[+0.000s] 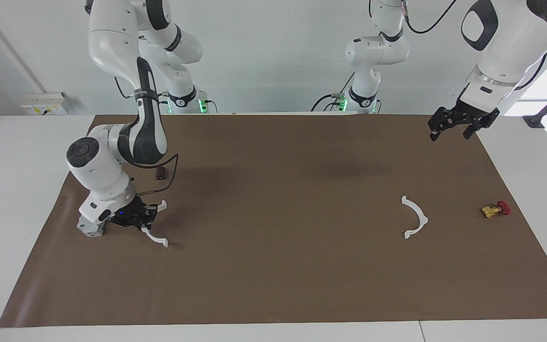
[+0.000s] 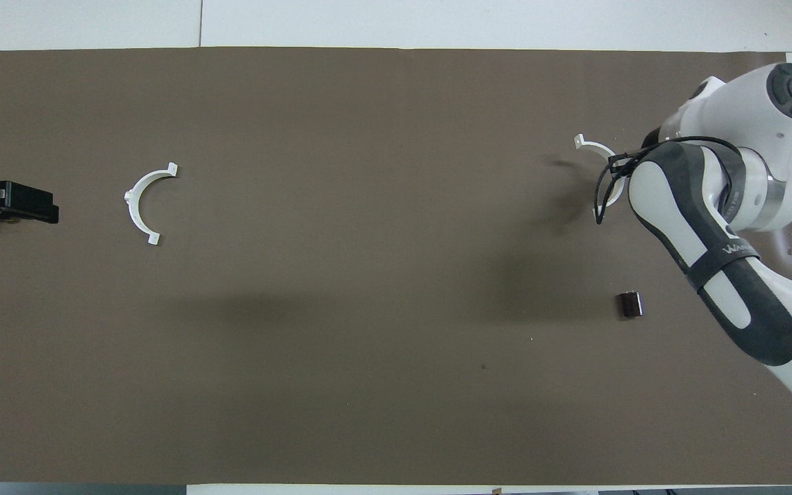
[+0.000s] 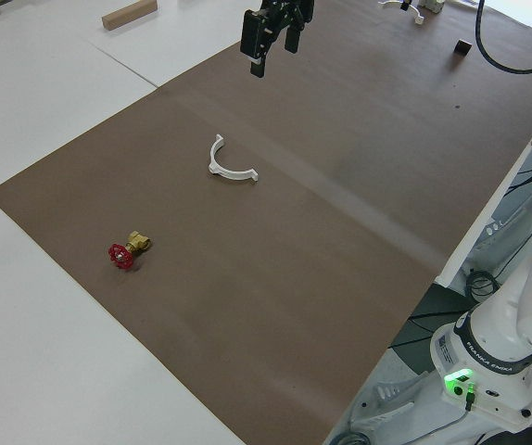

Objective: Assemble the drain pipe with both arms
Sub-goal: 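Reach the right gripper to the white clamp half nearer it and grasp it, then carry the clamp half toward the center while the left gripper grasps the other half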

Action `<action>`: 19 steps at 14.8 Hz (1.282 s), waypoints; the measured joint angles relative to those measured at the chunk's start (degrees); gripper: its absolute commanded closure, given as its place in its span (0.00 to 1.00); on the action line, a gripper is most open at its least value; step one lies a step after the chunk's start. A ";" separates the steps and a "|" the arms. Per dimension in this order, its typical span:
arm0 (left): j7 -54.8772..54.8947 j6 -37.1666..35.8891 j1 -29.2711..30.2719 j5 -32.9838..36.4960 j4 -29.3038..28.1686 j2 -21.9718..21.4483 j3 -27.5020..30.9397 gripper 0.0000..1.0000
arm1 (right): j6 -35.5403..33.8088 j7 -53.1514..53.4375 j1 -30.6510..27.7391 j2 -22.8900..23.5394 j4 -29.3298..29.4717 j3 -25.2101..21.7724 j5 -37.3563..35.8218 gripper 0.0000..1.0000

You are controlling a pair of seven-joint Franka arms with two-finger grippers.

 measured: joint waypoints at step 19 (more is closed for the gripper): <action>22.48 38.06 2.28 0.01 -11.82 22.20 -0.10 0.12 | 5.70 32.89 26.52 11.89 9.76 0.24 -2.41 0.90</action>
